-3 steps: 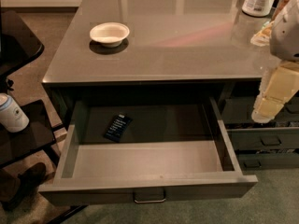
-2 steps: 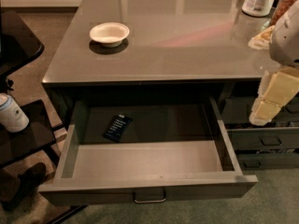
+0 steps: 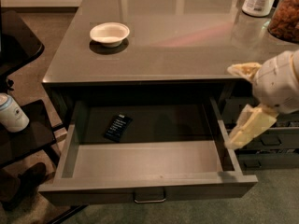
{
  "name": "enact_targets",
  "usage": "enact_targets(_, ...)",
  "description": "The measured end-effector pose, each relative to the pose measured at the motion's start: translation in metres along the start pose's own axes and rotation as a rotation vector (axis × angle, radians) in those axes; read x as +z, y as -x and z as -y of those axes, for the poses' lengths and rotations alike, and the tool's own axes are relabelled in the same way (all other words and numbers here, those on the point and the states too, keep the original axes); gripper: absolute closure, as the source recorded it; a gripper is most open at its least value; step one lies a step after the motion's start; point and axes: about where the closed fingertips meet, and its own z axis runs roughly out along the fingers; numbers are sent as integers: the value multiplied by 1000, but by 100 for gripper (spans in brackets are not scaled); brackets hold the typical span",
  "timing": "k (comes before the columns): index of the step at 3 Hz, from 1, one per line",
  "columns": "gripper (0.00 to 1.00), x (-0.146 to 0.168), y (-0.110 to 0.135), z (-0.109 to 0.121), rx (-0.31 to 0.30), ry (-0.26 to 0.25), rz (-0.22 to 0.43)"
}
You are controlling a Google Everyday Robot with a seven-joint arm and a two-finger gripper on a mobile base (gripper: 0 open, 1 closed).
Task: Pick rxbar blueberry from top drawer and place on counter
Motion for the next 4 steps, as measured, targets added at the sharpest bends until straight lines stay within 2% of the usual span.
enact_targets(1,0,52,24,-15,-5,1,195)
enact_targets(2,0,93,81,-21,12,-4,378)
enact_targets(3,0,93,100,-18,16,-17,412)
enact_targets(4,0,93,99,-18,16,-17,412)
